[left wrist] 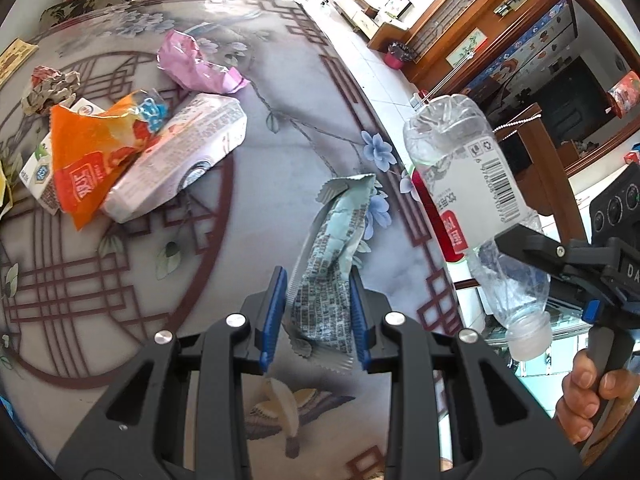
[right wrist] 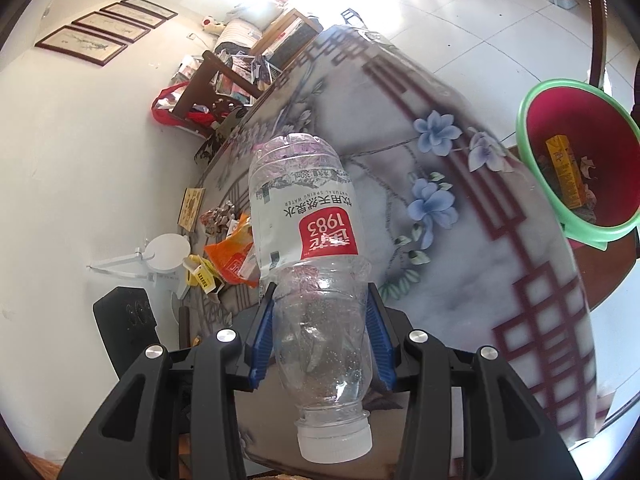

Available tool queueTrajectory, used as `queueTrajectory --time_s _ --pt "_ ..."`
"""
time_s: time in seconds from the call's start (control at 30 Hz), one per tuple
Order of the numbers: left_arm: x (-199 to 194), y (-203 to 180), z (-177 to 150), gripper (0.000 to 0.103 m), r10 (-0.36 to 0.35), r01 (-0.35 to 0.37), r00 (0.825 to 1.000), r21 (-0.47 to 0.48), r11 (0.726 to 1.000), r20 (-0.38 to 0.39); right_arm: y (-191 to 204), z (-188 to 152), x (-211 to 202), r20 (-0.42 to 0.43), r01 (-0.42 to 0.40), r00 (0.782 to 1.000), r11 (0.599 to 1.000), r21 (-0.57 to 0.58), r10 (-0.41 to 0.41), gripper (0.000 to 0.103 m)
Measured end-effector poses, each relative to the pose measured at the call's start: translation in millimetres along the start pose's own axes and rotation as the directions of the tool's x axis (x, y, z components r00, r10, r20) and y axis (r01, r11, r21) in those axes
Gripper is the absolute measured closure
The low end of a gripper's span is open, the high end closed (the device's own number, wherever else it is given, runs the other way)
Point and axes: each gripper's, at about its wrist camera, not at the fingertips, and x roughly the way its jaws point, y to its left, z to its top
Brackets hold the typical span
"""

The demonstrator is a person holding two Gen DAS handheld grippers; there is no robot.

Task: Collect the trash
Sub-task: 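Carry the plastic bottle to the red bin with the right gripper while the left gripper carries the foil wrapper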

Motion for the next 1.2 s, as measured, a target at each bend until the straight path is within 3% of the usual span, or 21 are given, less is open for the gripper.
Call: queueTrajectory --time_s 0.73,1.0,1.2 --pt "28.3 -25.7 10.2 0.075 0.043 -0.044 0.999 -0.038 0.998 -0.026 -51.5 35.6 -3.7 -0.051 -0.004 0.999 0.999 0.045 0.006 0.062" --pt "51.0 -54.0 18.7 0.075 0.042 -0.043 0.998 -0.015 0.999 -0.056 -95.2 57.6 -28.5 -0.010 0.024 1.000 0.995 0.101 -0.023 0.062" --pt "74.0 -82.7 31.6 0.075 0.015 -0.013 0.996 0.016 1.000 -0.092 -149.2 80.5 -63.9 0.065 0.089 0.993 0.978 0.189 -0.103 0.062"
